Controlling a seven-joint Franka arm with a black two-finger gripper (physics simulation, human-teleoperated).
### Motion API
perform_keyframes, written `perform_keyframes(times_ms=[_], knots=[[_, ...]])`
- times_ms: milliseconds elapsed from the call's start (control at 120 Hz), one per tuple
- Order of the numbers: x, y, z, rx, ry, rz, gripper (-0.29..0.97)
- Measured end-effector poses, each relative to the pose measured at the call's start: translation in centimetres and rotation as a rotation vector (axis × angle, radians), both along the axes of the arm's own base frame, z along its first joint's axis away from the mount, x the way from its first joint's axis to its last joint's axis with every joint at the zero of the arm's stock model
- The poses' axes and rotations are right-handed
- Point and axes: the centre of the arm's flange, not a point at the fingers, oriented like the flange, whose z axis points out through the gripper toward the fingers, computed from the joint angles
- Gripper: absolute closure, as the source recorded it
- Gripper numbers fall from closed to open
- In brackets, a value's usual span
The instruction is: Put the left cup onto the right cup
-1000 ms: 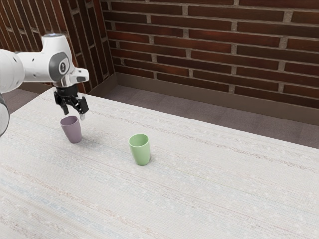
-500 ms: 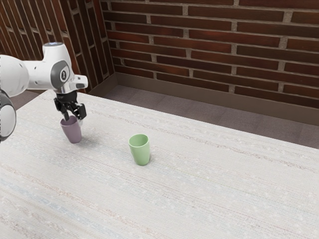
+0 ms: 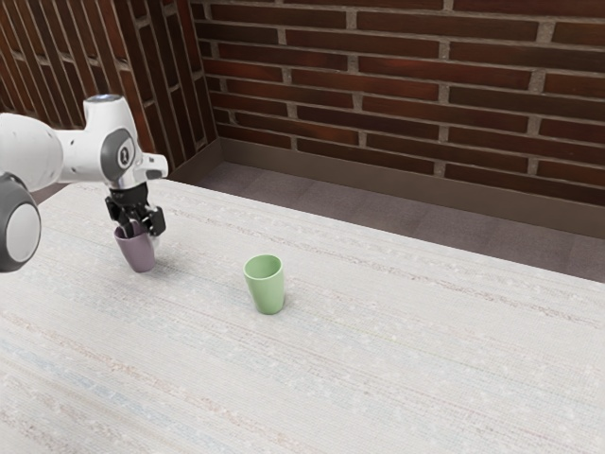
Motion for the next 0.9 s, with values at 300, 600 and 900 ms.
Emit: perform_keyframes(times_ms=[300, 600, 900], knots=[[0.2, -0.1, -1.3, -0.002, -0.001, -0.002, 0.35], [0.3, -0.1, -1.3, 0.0, -0.006, -0.004, 0.7], [0.3, -0.1, -0.9, 0.004, -0.011, -0.004, 0.77]])
